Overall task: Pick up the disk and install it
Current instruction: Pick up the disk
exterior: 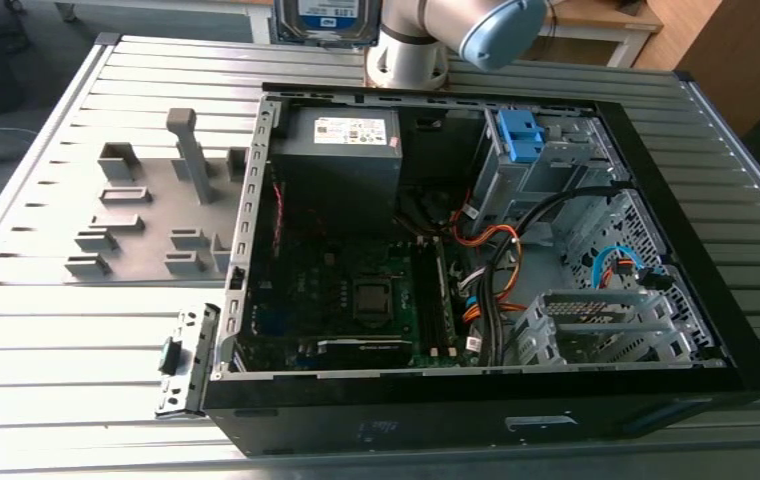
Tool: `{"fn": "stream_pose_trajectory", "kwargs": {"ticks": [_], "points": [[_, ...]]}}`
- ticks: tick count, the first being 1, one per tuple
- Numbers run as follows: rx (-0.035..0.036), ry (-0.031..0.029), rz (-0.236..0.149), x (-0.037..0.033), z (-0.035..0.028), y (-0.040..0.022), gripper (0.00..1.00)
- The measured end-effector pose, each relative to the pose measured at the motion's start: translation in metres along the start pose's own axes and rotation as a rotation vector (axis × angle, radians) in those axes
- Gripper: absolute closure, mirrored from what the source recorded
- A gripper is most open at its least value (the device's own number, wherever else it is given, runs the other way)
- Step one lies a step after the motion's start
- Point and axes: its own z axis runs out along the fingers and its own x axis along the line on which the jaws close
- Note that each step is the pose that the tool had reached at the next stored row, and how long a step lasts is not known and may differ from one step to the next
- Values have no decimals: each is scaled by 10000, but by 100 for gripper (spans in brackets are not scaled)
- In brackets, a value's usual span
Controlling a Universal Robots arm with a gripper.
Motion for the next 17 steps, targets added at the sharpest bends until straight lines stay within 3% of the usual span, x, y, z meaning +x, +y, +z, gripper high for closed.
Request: {"fn": "stream_pose_trajectory", "kwargs": {"ticks": [17], "points": [[-19,-1,1,9,66,-395,64]]}}
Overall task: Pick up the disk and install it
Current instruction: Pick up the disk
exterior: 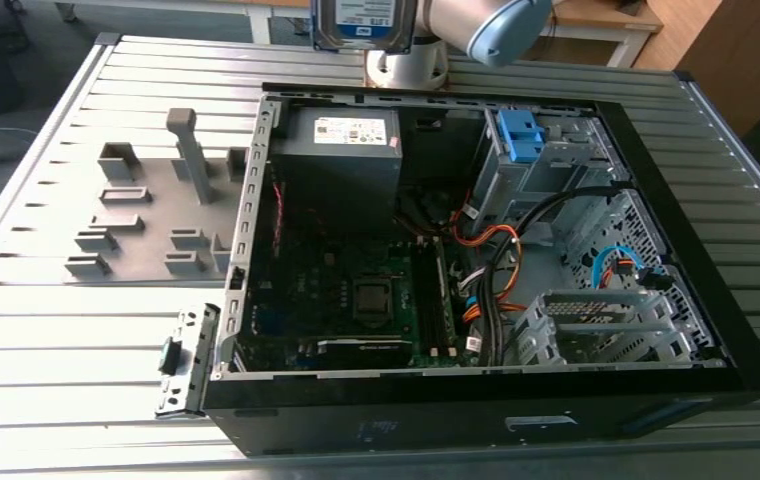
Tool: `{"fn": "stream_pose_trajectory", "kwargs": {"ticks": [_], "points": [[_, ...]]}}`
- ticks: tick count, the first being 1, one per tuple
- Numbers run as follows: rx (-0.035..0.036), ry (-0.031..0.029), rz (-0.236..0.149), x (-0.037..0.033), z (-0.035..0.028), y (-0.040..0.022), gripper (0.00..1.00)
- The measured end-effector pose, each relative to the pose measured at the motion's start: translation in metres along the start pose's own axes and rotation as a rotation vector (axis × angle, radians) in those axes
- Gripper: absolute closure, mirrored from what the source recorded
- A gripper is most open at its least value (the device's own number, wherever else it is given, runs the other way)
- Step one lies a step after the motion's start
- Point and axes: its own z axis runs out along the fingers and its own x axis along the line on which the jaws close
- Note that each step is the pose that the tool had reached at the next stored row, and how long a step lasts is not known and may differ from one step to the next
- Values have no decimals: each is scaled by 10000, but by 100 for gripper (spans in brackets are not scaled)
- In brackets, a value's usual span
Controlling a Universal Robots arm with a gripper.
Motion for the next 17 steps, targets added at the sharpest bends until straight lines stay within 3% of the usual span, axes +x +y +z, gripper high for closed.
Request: {"fn": "stream_pose_trajectory", "kwargs": {"ticks": [5,11,17], "points": [[-1,0,0,1,2,-56,64],[0,0,0,3,2,-61,64],[0,8,0,69,2,-59,64]]}}
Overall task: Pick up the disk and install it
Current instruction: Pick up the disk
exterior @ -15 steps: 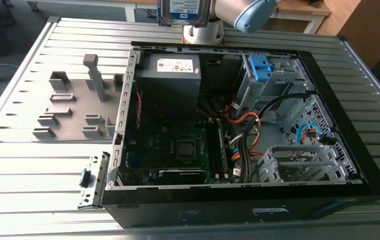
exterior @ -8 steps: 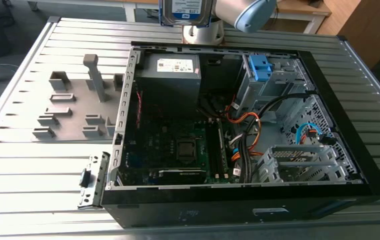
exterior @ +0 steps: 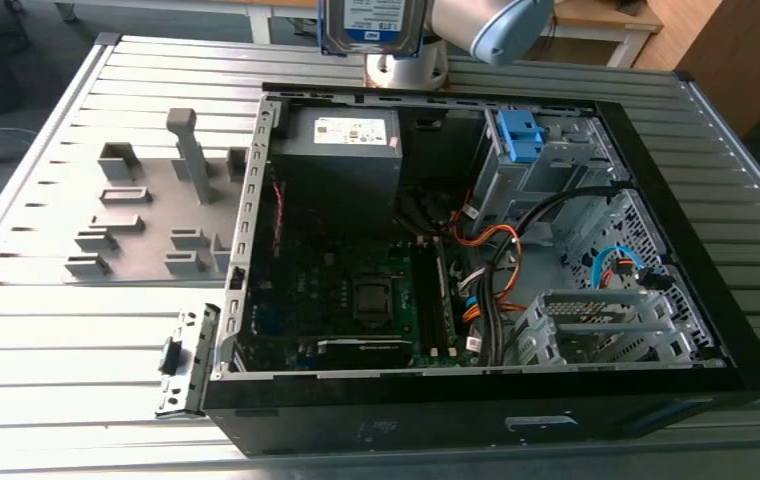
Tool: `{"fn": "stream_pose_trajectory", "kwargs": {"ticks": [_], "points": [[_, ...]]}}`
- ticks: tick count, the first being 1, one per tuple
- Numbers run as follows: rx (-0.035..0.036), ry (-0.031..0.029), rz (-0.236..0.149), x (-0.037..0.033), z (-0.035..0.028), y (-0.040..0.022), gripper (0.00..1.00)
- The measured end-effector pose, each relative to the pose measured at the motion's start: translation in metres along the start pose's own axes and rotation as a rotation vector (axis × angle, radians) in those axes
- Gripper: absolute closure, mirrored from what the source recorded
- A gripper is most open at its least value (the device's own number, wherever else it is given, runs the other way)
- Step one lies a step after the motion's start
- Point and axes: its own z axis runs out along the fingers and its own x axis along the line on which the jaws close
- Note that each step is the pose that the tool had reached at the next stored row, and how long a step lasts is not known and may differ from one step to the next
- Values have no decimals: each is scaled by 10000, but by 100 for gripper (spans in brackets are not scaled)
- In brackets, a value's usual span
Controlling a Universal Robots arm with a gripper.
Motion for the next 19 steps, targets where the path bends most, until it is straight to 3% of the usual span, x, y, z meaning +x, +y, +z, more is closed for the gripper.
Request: {"fn": "stream_pose_trajectory", "kwargs": {"ticks": [19], "points": [[-2,83,2,169,0,3,64]]}}
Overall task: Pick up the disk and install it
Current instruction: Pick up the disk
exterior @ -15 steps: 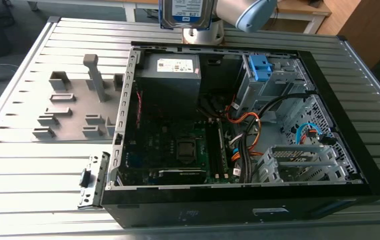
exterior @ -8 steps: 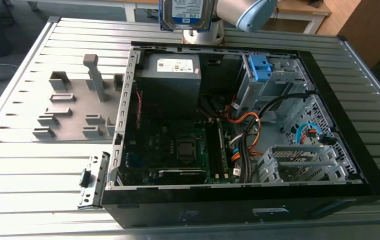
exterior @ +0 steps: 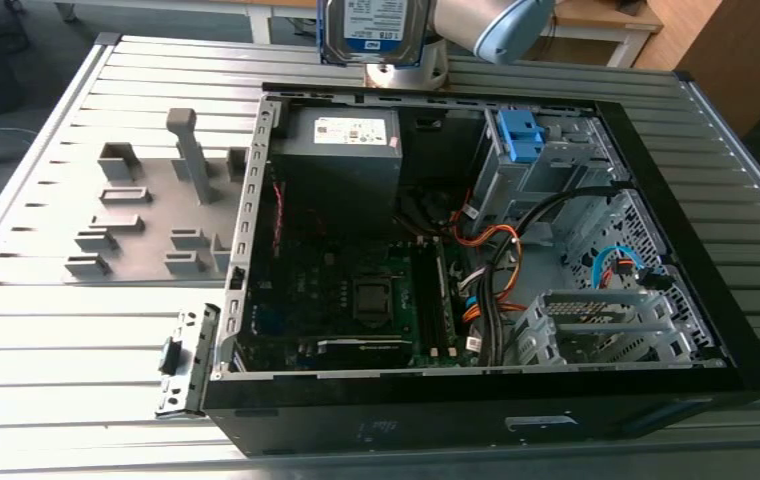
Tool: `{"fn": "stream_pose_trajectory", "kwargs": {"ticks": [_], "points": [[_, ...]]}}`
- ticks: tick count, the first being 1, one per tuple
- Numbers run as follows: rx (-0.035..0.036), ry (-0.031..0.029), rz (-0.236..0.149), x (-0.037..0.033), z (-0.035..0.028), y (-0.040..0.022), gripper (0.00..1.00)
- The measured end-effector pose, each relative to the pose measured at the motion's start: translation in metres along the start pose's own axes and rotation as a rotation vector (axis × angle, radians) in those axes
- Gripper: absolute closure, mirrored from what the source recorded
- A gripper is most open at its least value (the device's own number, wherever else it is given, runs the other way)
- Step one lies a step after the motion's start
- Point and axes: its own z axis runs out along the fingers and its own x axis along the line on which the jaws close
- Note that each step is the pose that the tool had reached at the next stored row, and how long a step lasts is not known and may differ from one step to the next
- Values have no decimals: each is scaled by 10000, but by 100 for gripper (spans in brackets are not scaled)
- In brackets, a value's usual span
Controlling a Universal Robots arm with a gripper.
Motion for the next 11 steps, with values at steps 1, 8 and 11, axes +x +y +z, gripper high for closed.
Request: {"fn": "stream_pose_trajectory", "kwargs": {"ticks": [1,8,11], "points": [[0,3,1,7,0,0,64],[1,23,1,45,3,1,64],[0,25,1,56,4,1,64]]}}
